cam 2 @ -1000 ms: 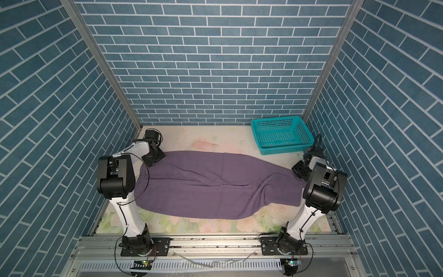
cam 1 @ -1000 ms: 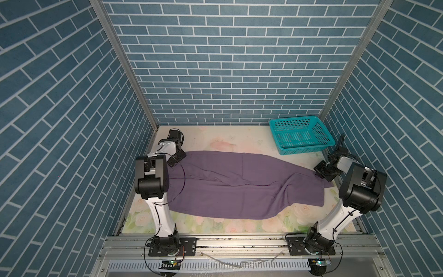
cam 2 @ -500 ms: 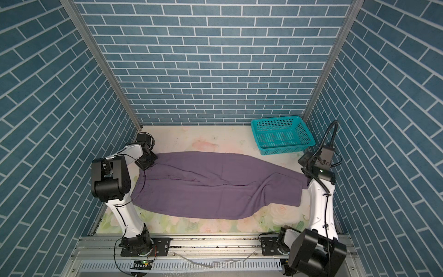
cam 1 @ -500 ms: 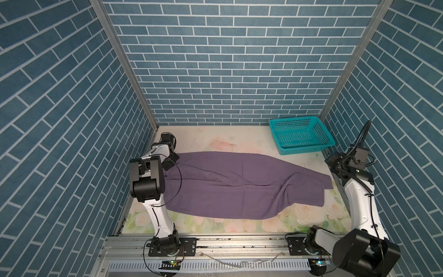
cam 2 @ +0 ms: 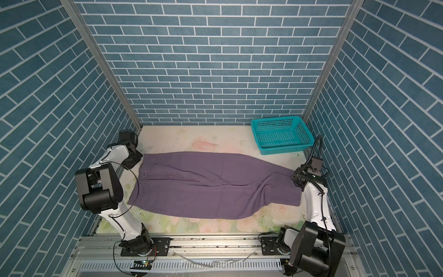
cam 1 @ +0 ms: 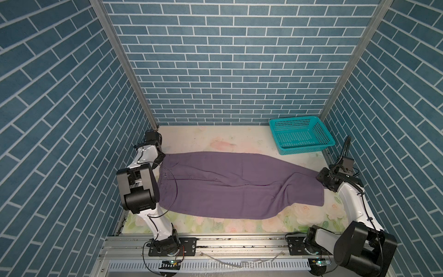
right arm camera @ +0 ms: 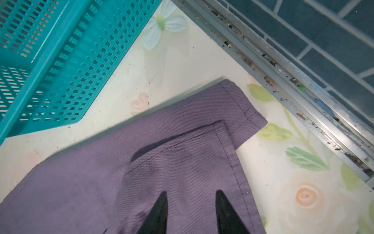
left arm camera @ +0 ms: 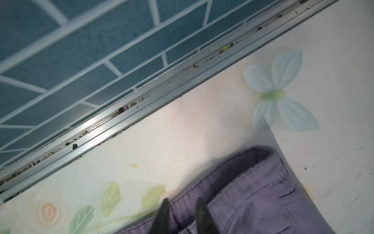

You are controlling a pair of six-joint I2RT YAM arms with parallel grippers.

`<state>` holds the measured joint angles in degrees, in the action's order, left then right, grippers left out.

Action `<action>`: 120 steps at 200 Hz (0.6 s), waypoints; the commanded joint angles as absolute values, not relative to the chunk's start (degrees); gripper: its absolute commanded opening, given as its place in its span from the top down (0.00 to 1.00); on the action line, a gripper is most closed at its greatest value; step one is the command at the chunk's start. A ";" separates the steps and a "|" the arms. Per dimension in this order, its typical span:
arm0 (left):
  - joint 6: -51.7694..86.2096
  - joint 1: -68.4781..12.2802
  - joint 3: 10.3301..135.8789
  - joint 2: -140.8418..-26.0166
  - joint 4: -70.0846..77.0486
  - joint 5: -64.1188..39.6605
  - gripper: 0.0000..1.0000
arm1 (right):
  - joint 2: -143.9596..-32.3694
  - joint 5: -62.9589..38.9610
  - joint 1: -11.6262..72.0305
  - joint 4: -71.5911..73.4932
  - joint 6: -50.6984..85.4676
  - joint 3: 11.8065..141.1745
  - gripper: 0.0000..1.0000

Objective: Fold and stack the trousers
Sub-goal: Flatten out the trousers at the center of the table.

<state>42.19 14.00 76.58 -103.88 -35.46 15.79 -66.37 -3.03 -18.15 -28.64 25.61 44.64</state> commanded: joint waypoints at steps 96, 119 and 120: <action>39.38 10.44 78.46 -114.45 -36.06 11.99 0.80 | -65.68 -4.22 -18.04 -26.74 25.75 45.09 0.45; 39.15 11.86 79.39 -114.66 -38.02 13.34 1.00 | -66.26 -3.32 -18.10 -27.03 26.18 45.41 0.44; 39.13 12.00 79.38 -114.55 -38.08 13.48 1.00 | -66.31 -3.20 -18.10 -27.05 26.19 45.47 0.44</action>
<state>39.62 10.41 77.56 -113.56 -35.62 11.51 -66.63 -4.05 -18.15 -27.35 25.65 44.64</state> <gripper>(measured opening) 0.064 0.557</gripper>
